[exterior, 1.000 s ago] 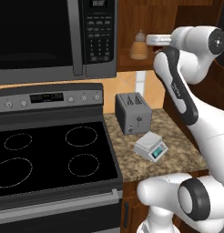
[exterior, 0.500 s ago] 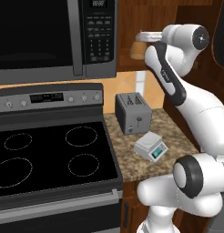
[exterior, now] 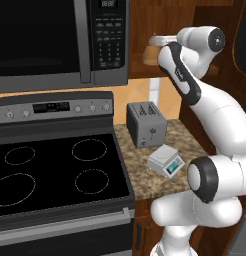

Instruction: Pick the honey bottle and place it on the digital scale for weighing, and close the cabinet.

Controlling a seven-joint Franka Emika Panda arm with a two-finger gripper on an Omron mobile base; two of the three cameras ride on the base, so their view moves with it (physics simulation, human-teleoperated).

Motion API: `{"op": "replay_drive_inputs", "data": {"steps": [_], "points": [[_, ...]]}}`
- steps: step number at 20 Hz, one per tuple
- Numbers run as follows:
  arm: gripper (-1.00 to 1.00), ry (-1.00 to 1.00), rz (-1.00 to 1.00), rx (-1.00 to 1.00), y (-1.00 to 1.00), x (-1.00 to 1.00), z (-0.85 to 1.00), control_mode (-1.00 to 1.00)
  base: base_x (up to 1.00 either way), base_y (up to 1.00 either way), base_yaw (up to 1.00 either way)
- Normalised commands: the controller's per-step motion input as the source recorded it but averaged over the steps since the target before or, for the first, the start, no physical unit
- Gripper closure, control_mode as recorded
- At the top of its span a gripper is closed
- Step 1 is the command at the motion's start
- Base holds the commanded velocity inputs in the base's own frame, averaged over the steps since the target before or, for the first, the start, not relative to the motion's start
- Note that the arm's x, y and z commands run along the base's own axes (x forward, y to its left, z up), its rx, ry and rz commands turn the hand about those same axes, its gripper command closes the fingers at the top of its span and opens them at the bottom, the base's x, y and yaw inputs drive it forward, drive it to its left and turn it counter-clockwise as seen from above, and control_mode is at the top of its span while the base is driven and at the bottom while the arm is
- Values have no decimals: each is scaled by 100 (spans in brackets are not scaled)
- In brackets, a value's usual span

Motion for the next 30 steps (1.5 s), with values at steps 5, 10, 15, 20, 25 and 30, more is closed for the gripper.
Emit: {"op": "replay_drive_inputs", "data": {"steps": [5, 10, 15, 20, 25, 30], "points": [[-100, 2, 0, -7, 8, 36, -24, -100, 0, 0, 0], [-100, 1, 0, -3, 7, 38, -13, -100, 0, 0, 0], [-100, 0, 0, 0, 0, 52, -4, -100, 0, 0, 0], [-100, 0, 0, 0, 3, 42, 0, -100, 0, 0, 0], [-100, 0, 0, 0, 12, 40, -6, -100, 0, 0, 0], [-100, 0, 1, 0, 4, 30, -27, -100, 0, 0, 0]]}}
